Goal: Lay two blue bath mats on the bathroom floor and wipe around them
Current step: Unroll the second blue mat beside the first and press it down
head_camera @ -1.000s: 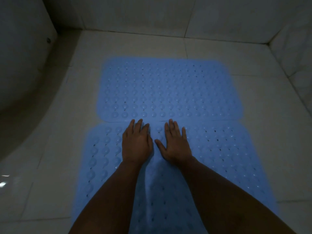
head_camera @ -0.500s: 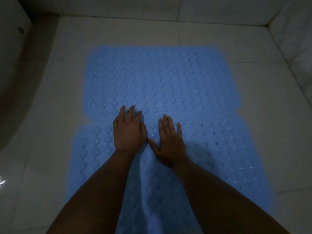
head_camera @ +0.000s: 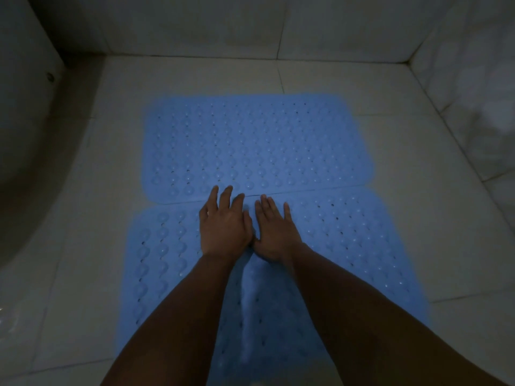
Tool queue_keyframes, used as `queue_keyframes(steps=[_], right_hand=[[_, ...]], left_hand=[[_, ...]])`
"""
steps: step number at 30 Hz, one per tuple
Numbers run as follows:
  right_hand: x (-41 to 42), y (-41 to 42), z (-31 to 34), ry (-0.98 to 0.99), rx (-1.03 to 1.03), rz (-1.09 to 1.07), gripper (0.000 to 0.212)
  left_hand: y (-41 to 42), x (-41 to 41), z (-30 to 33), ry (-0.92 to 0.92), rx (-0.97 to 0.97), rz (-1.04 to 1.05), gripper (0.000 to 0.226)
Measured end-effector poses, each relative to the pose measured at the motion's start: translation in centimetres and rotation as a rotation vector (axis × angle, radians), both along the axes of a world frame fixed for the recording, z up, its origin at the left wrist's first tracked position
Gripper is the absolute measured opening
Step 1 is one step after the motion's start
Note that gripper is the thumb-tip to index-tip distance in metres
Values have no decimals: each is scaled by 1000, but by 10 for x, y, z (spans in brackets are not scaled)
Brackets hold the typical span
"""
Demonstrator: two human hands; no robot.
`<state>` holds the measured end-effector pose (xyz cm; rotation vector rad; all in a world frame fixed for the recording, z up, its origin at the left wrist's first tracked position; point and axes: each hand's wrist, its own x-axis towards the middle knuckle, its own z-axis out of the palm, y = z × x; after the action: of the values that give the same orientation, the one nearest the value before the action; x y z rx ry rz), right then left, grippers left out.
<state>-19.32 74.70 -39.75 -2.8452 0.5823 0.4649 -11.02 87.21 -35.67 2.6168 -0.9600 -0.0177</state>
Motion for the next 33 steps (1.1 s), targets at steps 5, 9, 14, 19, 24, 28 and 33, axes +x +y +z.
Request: queue_keyframes(steps=[5,9,14,19,24,28,33], right_hand=[[-12,-7,-12,-158,27,67,94],[-12,-5,-31,-294,-20,71,89],[-11,-7,-35,-261,-39,102,94],[-11,-12,-29,-177,-27,58,104],[-19,-14,-30,-301,13,40,98],[-18,-10,-34,-334,-67,43,97],[-15,-9,-26,-301,4,20,90]], left_hand=[[1,6,-5,3,34,70,48],[2,9,-16,-33,59,102,48],[-5,4,-30,-39,34,91,46],[-26,3,-32,-65,2,27,47],[-41,0,-30,-31,-19,1,46],[-33,10,-28,-1,-15,27,50],[-20,22,-41,31,51,73,44]])
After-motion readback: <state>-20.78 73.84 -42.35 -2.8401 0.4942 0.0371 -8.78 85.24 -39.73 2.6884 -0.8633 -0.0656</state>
